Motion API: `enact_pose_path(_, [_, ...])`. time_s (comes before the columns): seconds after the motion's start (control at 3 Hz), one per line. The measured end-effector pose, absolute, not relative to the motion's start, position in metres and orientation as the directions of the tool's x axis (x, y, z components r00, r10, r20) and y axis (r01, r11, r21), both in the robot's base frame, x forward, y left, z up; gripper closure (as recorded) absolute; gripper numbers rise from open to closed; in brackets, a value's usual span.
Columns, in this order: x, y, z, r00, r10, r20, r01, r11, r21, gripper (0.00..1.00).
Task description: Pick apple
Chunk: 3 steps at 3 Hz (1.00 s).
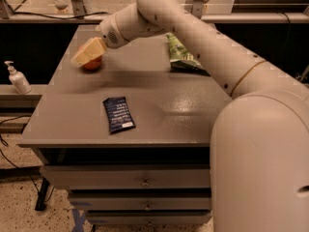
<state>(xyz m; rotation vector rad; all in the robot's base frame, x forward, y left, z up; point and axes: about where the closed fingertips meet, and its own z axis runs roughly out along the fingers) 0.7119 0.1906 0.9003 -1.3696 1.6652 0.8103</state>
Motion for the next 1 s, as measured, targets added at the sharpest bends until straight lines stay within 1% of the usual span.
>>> enact_pose_path(0.33, [0.723,0.207,0.881,-0.076,-0.447,-0.891,-0.983,0.181,-0.007,0.0])
enact_pose_path(0.67, [0.728,0.213,0.86,-0.086,-0.449,-0.889,-0.986,0.167,0.012,0.0])
enact_pose_path(1.0, [0.73,0.211,0.848,-0.098,-0.446,-0.89,-0.986,0.166,0.025,0.16])
